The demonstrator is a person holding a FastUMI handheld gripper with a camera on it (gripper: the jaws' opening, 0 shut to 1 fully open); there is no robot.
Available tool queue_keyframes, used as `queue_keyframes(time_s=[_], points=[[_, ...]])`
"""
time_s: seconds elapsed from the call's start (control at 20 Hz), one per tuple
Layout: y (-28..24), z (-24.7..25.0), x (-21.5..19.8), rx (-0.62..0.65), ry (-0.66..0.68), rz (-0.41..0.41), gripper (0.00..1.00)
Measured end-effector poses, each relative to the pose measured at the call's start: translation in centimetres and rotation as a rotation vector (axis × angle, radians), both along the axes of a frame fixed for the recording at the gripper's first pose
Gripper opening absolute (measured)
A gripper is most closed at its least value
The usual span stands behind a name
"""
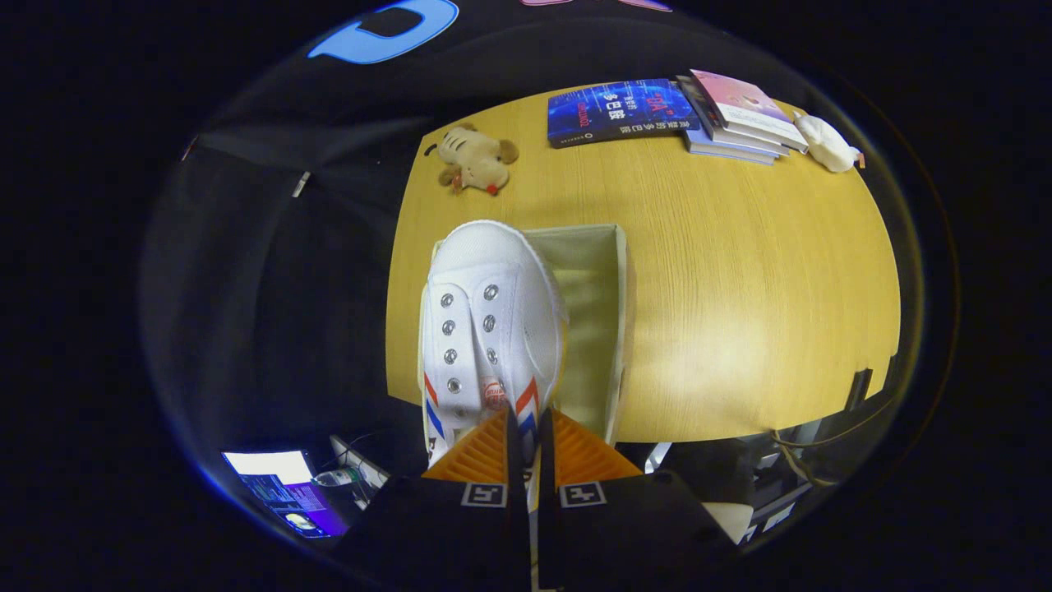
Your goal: Open the storage box then place both shoes into the box .Put the left shoe in first, then the right shoe, with the right side of both shoes facing outward in a uniform manner.
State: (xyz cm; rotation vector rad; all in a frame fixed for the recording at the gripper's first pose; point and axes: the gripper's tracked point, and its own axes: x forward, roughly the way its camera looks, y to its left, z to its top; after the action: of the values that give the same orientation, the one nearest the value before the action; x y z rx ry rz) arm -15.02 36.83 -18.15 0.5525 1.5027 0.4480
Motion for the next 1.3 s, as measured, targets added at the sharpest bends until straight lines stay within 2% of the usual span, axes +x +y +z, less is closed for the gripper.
queue_keyframes(time_s=[0.2,0.35,0.5,0.7,1.0,1.3], points=[[0.7,-2.6,-0.2,-0.075,0.012,0.012,0.08],[0.8,-3.4,0.1,-0.107,0.001,0.007,0.12],[1.9,-2.6,1.5,-0.059,-0.035,-0.024,0.51],[1.8,-2.6,1.4,-0.053,-0.056,0.000,0.99],[1.0,-1.4,2.3,-0.007,-0.084,-0.036,0.99],[-0.5,2.2,4.6,0.169,-0.149,-0.130,0.99]])
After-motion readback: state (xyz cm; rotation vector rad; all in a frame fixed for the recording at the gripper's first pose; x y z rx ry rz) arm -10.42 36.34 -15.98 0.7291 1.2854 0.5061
